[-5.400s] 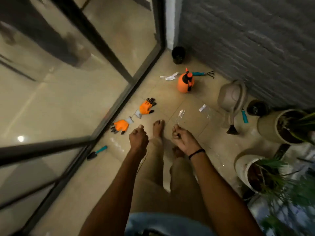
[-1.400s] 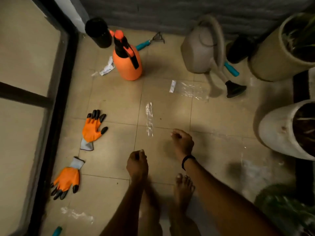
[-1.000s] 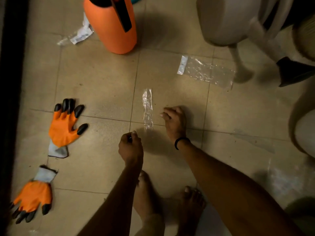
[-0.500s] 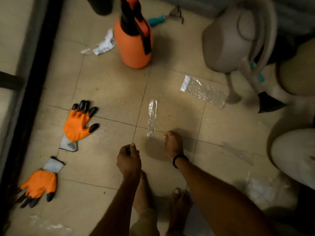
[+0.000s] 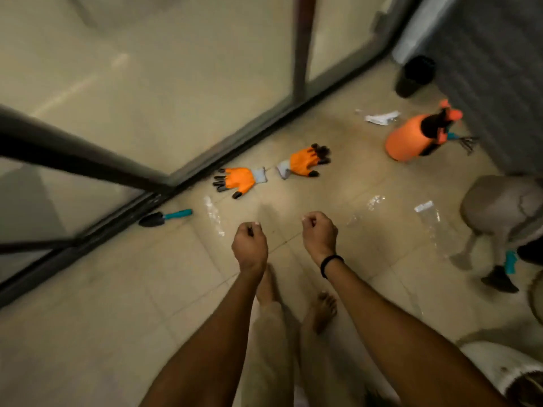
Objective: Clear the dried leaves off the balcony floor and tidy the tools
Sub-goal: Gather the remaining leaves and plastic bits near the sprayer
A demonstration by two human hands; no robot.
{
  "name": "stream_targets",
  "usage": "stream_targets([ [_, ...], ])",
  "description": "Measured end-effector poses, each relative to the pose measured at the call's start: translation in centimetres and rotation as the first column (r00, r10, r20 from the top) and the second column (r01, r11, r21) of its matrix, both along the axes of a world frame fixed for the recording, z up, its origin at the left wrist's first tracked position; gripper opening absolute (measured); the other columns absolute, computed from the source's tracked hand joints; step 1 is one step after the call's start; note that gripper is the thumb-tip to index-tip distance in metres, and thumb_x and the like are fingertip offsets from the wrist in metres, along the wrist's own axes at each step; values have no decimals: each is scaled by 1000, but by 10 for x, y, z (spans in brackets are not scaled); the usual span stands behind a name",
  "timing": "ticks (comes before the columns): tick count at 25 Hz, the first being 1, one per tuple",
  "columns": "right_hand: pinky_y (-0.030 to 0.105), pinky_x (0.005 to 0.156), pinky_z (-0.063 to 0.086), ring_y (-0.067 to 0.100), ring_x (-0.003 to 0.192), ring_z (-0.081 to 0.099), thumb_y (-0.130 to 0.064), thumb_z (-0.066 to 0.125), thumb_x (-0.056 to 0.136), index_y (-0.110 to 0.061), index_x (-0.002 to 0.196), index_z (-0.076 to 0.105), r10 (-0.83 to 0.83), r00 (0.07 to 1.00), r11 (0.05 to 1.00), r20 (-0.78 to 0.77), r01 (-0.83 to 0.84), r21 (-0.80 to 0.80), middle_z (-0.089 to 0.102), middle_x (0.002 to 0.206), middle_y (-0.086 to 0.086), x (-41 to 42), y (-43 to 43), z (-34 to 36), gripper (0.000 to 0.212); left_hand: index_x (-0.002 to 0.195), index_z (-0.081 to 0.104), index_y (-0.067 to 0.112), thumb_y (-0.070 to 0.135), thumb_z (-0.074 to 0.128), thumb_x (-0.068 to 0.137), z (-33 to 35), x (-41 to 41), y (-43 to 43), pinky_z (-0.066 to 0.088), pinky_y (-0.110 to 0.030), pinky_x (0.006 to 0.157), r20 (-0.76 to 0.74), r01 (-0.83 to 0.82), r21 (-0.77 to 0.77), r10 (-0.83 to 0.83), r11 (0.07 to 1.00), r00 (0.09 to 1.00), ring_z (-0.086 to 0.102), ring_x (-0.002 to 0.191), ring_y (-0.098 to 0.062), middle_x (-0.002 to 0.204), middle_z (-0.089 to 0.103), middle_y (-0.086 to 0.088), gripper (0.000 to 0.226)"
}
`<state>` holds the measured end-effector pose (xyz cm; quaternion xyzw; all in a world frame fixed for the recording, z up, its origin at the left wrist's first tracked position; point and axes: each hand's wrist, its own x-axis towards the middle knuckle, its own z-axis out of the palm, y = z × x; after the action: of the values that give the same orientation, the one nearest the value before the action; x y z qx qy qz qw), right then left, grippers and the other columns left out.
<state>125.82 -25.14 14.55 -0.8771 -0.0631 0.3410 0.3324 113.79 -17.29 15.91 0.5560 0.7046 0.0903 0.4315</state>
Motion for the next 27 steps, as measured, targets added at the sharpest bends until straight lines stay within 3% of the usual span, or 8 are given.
stream_targets([
  [5,22,72,41,22,86,64,-18,62,94,-10,97,69,301,954,954,-11,-301,13,68,87,3,-152,71,40,11,96,67,9,28,54,100,39,-179,41,48,-30,75,20,-378,44,378,925,926,65,84,-27,88,72,-9,23],
  [12,36,86,57,19,87,68,-17,64,91,-17,95,70,612,789,791,-51,-609,63,71,90,-2,-452,149,59,7,98,69,6,24,56,100,65,-494,58,49,-34,76,5,-715,111,719,690,695,65,89,-31,93,73,-13,22],
  [14,40,83,58,19,83,69,-19,64,90,-20,89,69,673,736,740,-78,-669,74,71,85,-4,-540,161,71,5,99,69,7,23,56,100,77,-583,53,45,-30,72,-12,-767,121,774,630,633,64,88,-32,93,72,-13,22],
  [19,34,82,58,19,85,69,-17,65,92,-22,85,67,825,547,563,-141,-816,130,70,83,-4,-755,203,101,8,98,68,3,20,55,101,96,-787,53,39,-29,68,-40,-905,155,918,396,394,63,84,-34,87,69,-16,22],
  [22,39,84,59,17,87,68,-17,67,91,-23,92,70,908,402,418,-121,-893,169,71,90,-4,-873,240,83,6,98,68,4,21,55,102,91,-884,74,39,-29,70,-51,-951,154,964,267,262,59,82,-30,92,69,-17,22],
  [24,41,82,59,17,86,68,-19,69,90,-22,93,70,919,366,388,-145,-906,169,72,90,-3,-933,268,65,5,99,68,6,21,55,101,81,-933,96,41,-30,72,-63,-966,158,979,203,196,62,88,-31,96,70,-15,20],
  [27,36,77,59,18,83,69,-22,69,90,-21,89,68,957,244,269,-155,-948,171,72,87,0,-1042,316,33,1,99,68,5,17,56,100,52,-1020,135,43,-33,76,-16,-983,167,997,74,72,63,97,-37,100,70,-18,17],
])
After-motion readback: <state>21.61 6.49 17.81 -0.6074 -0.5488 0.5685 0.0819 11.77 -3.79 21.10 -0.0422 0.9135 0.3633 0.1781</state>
